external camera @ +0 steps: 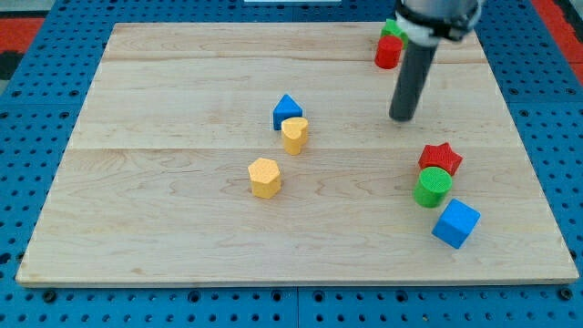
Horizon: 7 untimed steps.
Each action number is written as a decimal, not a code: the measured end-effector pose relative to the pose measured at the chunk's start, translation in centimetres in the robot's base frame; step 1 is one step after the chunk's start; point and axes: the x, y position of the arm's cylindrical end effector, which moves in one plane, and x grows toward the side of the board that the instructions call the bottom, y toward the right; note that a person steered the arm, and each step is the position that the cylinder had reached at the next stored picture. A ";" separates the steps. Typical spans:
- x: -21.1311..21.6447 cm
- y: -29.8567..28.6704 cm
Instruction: Drag the green star along with red circle to the bottom right of the blue triangle
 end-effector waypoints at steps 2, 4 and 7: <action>-11.2 10.1; -16.8 6.9; -14.8 0.5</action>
